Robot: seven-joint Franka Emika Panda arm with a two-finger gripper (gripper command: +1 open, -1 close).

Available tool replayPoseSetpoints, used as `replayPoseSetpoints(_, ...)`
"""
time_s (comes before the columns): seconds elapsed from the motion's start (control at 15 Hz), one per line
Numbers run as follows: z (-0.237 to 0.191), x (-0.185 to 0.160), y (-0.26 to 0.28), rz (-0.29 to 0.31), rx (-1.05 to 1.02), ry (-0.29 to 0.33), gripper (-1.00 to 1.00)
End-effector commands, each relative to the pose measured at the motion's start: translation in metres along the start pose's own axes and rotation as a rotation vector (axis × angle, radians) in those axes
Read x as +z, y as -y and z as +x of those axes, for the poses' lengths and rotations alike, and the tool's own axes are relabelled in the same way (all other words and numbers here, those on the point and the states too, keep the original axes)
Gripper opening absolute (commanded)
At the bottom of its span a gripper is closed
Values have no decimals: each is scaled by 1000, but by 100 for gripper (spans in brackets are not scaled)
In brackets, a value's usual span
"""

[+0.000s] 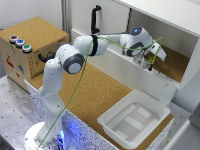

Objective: Place the yellow block inside the right cabinet

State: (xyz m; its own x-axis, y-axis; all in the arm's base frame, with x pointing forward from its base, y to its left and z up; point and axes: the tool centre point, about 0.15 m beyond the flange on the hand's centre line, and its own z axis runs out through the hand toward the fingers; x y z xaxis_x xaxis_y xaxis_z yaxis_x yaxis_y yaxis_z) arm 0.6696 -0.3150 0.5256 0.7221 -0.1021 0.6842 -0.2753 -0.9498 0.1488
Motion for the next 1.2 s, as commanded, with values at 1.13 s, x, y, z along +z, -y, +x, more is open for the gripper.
replayPoseSetpoints(1.13,-261,-31,181,295,-197,686,100)
